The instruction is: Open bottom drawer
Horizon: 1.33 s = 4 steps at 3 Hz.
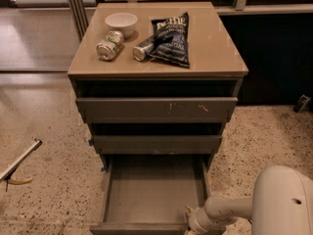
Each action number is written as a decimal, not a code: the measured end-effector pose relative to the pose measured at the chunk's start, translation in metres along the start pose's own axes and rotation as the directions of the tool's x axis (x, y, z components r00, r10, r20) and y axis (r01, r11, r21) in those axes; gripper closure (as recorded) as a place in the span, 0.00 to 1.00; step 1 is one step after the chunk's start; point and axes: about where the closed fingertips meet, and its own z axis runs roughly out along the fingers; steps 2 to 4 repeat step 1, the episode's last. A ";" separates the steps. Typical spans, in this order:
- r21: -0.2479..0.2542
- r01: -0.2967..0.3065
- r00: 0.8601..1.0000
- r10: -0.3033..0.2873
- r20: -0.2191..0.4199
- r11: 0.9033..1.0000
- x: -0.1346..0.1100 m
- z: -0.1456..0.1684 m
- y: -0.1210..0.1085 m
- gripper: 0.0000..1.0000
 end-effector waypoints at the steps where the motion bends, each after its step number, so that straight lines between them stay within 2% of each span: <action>1: 0.000 0.000 1.000 0.000 0.000 1.000 0.000 0.000 0.000 0.00; 4: 0.000 0.000 1.000 0.000 0.000 1.000 0.000 0.000 0.000 0.00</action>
Offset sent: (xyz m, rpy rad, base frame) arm 0.0000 0.0000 0.0000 0.0000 0.0000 0.0000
